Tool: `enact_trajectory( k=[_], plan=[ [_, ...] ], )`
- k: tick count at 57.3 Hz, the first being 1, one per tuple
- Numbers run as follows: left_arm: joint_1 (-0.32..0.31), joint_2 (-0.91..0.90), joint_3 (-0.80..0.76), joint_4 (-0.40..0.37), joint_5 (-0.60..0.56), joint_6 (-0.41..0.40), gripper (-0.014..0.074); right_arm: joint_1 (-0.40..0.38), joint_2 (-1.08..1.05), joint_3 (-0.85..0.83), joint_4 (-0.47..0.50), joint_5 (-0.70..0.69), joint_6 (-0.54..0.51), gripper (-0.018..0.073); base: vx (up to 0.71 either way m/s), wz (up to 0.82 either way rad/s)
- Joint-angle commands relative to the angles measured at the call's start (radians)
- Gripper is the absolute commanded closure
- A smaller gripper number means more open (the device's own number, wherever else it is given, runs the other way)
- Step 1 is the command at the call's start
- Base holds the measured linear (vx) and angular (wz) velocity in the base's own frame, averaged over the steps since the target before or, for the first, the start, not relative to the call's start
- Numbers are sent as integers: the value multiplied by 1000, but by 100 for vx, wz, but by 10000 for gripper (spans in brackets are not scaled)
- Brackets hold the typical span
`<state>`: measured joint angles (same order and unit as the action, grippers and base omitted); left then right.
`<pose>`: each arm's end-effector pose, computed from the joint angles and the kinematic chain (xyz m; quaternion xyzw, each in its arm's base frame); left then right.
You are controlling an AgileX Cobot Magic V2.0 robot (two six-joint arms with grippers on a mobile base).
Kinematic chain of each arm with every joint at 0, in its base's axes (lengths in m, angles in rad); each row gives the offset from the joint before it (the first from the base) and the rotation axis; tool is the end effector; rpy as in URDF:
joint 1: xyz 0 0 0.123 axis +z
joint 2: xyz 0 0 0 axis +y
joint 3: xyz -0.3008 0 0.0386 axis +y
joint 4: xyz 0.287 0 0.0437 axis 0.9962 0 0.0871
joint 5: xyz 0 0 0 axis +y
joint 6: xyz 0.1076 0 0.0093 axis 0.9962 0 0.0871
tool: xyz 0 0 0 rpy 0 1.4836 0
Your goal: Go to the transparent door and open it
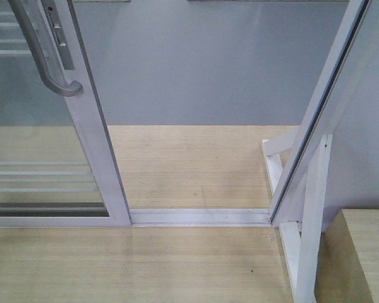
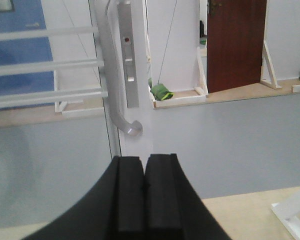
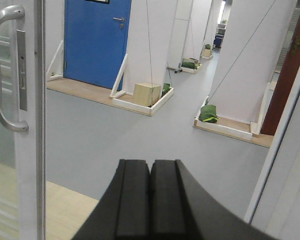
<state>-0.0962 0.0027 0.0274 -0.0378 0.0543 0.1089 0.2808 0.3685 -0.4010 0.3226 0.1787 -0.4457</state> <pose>0.0950 -0.0094 0.1977 0.0597 0.7036 -0.0096 0.7080 0.1198 0.0409 0.3149 -0.1660 0.7053 0.0730 0.6854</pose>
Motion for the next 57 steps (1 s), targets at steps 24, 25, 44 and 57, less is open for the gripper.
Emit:
enact_trajectory(
  k=[24,25,44,57],
  plan=[
    [-4,-28,20,6,-36,8,603,-5,5,-29,2,-75,-6,561,0,0],
    [-4,-28,20,6,-36,8,603,-5,5,-29,2,-75,-6,561,0,0],
    [-4,-28,20,6,-36,8,603,-5,5,-29,2,-75,-6,561,0,0],
    [-4,-28,20,6,-36,8,603,-5,5,-28,-47,-73,-5,561,0,0]
  ],
)
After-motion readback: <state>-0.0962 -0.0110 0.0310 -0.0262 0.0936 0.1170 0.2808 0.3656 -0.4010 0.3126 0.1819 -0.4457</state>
